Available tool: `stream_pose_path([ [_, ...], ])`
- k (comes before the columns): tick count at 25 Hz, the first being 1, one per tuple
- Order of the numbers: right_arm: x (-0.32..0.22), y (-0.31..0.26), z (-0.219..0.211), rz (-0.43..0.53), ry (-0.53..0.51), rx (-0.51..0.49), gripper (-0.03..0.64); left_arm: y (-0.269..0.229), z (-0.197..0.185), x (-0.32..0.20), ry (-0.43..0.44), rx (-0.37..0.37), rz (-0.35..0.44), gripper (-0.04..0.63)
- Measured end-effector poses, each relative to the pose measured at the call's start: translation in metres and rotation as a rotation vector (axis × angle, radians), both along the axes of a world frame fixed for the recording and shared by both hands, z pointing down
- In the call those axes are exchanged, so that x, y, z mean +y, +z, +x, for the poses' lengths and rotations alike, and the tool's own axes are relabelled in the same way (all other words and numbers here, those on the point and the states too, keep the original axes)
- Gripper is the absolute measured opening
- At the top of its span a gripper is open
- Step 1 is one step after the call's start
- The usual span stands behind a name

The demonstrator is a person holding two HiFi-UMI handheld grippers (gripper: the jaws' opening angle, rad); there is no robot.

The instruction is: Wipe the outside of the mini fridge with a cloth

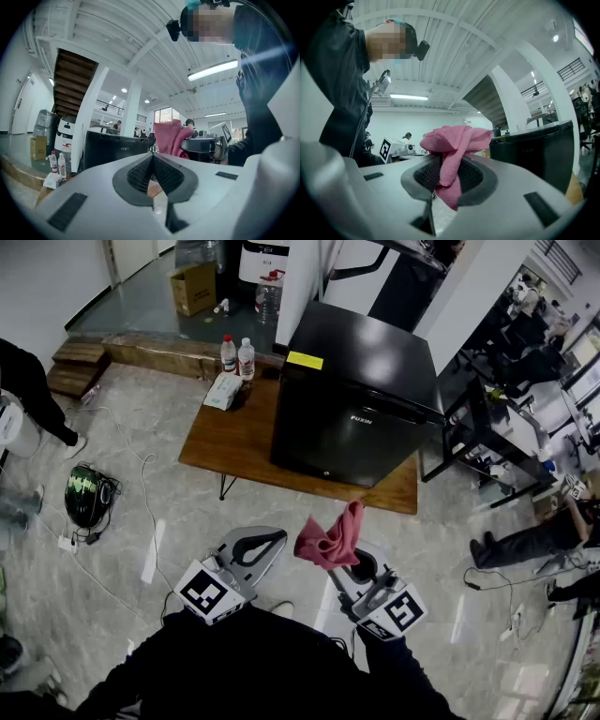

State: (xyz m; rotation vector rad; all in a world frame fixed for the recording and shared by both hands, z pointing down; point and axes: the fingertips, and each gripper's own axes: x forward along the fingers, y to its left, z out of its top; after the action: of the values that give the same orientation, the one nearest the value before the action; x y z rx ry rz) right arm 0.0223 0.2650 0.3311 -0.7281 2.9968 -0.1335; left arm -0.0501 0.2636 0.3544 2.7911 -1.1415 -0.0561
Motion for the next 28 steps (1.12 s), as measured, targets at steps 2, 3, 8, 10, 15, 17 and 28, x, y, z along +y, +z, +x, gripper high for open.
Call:
stream_pose_path([
  [2, 0.006, 0.001, 0.012, 0.007, 0.003, 0.002, 0.086, -0.002, 0.013, 0.007, 0.010, -0.008, 0.010, 0.006],
  [3, 0.009, 0.002, 0.018, 0.008, 0.004, 0.002, 0.086, -0.002, 0.018, 0.010, 0.014, -0.011, 0.015, 0.006],
  [8, 0.016, 0.006, 0.034, -0.011, 0.014, -0.012, 0.086, -0.004, 0.033, 0.021, 0.010, -0.032, 0.014, 0.006],
  [10, 0.017, 0.005, 0.039, -0.011, 0.024, -0.021, 0.086, -0.008, 0.035, 0.021, 0.009, -0.038, 0.019, 0.006],
  [15, 0.017, -0.001, 0.045, 0.006, 0.026, -0.032, 0.086, -0.012, 0.037, 0.020, 0.006, -0.058, 0.021, 0.006],
  [17, 0.018, -0.002, 0.047, 0.007, 0.028, -0.032, 0.086, -0.014, 0.038, 0.020, 0.011, -0.060, 0.020, 0.006],
  [28, 0.028, 0.001, 0.055, 0.004, 0.023, -0.021, 0.086, -0.017, 0.057, 0.032, 0.051, -0.047, 0.014, 0.006],
])
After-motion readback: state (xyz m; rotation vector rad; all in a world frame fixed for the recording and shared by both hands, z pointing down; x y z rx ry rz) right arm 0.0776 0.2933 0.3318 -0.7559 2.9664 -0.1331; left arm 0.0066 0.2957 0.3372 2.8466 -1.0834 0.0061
